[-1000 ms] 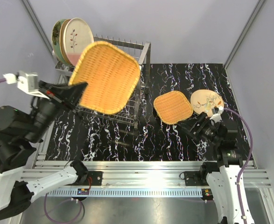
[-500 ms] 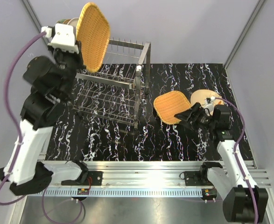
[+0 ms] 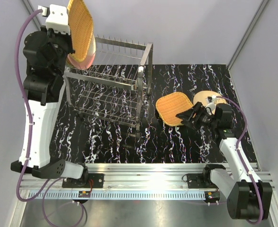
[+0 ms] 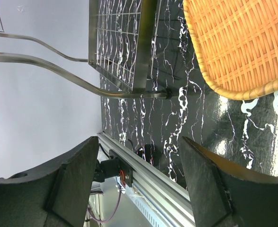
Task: Load the plates into the dish rack
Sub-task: Insert the plate into the dish rack
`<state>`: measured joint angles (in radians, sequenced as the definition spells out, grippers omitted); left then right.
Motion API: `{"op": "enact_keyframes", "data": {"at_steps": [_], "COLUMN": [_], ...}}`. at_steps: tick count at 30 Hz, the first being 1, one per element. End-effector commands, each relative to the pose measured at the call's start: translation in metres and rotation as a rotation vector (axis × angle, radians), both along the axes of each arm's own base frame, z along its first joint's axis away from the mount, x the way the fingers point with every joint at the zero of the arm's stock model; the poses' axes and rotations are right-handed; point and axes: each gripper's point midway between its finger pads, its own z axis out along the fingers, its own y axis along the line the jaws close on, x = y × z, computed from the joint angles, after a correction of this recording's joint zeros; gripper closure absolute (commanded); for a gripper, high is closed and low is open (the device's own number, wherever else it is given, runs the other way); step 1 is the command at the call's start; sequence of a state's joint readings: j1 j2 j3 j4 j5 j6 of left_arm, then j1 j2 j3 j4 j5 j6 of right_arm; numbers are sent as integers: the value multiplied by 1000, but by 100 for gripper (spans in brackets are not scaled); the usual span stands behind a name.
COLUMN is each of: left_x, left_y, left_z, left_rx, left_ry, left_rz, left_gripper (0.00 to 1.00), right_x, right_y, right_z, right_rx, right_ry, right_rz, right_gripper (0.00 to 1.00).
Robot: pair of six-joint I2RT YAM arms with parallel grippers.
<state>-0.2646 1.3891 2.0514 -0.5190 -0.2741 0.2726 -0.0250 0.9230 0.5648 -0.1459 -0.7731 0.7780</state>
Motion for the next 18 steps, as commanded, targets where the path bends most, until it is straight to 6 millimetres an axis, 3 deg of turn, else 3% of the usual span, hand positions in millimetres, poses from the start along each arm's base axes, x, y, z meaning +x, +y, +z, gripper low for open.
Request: {"op": "enact_keyframes", "data": {"at_steps": [1,11,18], "left_x": [-11,16,32], "left_y": [-3,-17,-14], "left_z": [49,21,0], "left_rx": [-3,21,39], "left_ry": [-159,-95,-49], "left_rz": [-93,-198,-171], "left_gripper": [100,100,100], "right_x": [8,12,12], "right_y": [3,3,2], "right_z": [21,16,11], "right_rx": [-11,-17,-26], "right_ry": [-89,-67,-59], "right_rz": [33,39,34], "right_gripper": [24,24,24]}}
